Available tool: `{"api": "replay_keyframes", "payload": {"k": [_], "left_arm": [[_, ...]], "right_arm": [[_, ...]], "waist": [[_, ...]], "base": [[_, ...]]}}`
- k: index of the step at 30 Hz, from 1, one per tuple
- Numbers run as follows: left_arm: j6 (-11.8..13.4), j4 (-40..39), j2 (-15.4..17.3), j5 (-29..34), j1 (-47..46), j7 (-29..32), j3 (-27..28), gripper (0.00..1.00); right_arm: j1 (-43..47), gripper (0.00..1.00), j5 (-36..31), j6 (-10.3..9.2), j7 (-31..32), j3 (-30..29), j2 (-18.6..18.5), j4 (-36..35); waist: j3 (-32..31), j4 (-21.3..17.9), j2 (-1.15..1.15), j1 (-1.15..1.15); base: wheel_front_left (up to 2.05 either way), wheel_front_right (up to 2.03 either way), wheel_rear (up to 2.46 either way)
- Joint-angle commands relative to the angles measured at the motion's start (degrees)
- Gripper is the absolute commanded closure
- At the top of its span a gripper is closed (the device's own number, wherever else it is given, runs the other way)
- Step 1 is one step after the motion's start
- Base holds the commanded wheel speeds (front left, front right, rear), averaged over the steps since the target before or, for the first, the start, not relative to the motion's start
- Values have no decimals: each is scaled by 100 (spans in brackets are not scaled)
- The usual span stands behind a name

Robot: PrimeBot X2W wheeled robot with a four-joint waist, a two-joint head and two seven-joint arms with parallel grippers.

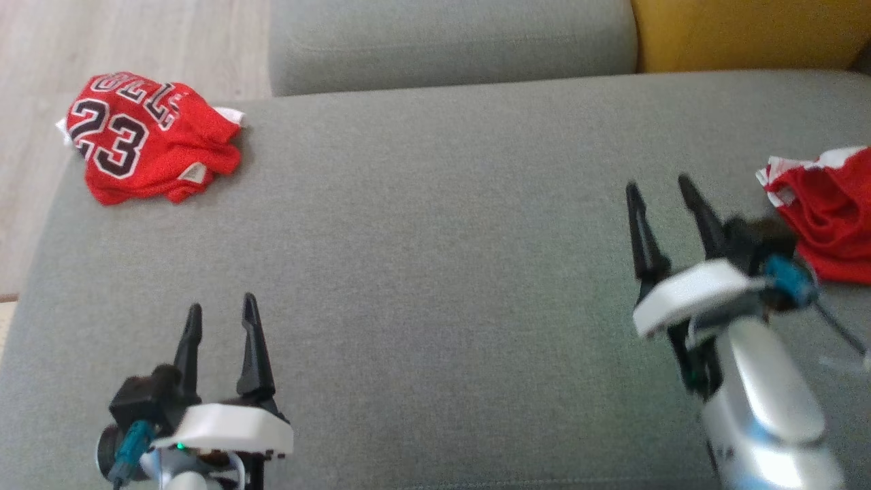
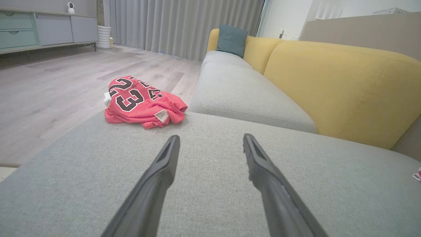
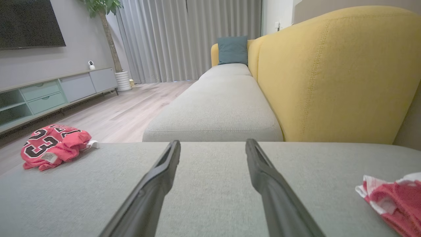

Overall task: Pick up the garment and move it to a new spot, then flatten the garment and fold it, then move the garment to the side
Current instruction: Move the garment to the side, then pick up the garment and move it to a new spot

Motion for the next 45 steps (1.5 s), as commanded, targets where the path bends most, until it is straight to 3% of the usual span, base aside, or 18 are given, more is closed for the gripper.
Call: {"api": "replay_keyframes", "payload": {"k": [1,6,14,36,45], "left_arm": [[47,-170,-7,-74,-111,-30,140,0],[60,-141,-8,-67,8,-30,-42,0],[28,-89,-9,-43,85,-30,-106,0],[28,-5,-9,-64,110,-30,-174,0],[28,-60,-9,-33,79,-30,-191,0]], "right_arm": [[221,0,-35,-5,-115,48,139,-473],[1163,0,-83,-5,-246,-192,210,-1259],[2062,0,253,-5,-193,-13,215,-1982],[2258,0,266,-5,92,27,216,-2182],[2310,0,236,-5,33,20,216,-2295]], "waist": [[-162,99,0,1],[-304,175,0,1],[-356,123,0,1],[-341,131,0,1],[-398,716,0,1]], "base": [[0,0,0],[0,0,0],[0,0,0],[0,0,0],[0,0,0]]}}
